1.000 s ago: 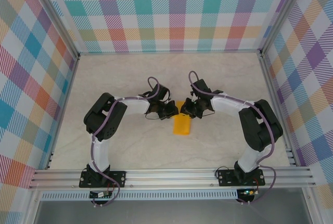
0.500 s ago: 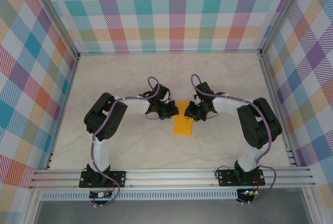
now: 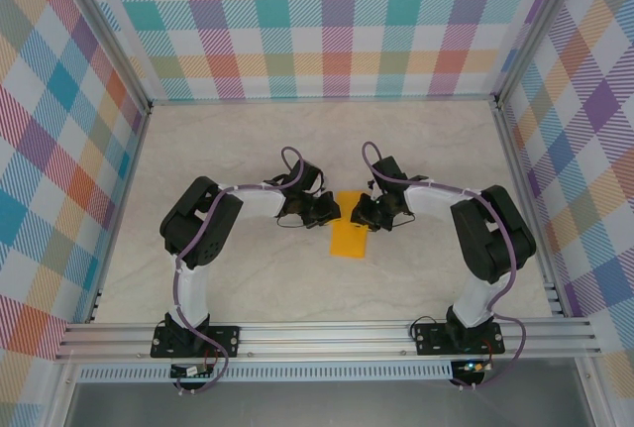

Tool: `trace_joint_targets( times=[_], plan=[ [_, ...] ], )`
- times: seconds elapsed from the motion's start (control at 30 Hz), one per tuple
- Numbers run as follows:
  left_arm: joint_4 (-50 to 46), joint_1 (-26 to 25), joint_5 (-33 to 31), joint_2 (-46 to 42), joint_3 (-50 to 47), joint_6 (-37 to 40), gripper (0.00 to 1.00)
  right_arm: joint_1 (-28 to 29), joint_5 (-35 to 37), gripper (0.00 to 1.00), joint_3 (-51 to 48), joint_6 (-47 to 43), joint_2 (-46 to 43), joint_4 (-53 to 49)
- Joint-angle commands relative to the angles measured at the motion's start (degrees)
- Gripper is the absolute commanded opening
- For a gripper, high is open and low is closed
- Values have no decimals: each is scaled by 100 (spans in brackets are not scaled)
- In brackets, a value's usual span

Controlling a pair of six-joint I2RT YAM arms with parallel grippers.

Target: Fold a paper plane with a square sheet of paper (pick it up from the middle)

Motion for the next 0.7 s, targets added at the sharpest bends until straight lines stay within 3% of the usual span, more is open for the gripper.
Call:
trace_joint_targets(
  times=[0.0,0.43,0.67],
  plan=[
    [-483,-88,-50,108,-272,-101,7,-46,-36,18,3,-194,121,-120],
    [-479,-88,-62,88,-320,-92,8,-46,111,18,133,-403,168,-300],
    [-726,-88,-286,134,-338,-57,8,4,-430,19,-113,-271,-320,-143]
  ],
)
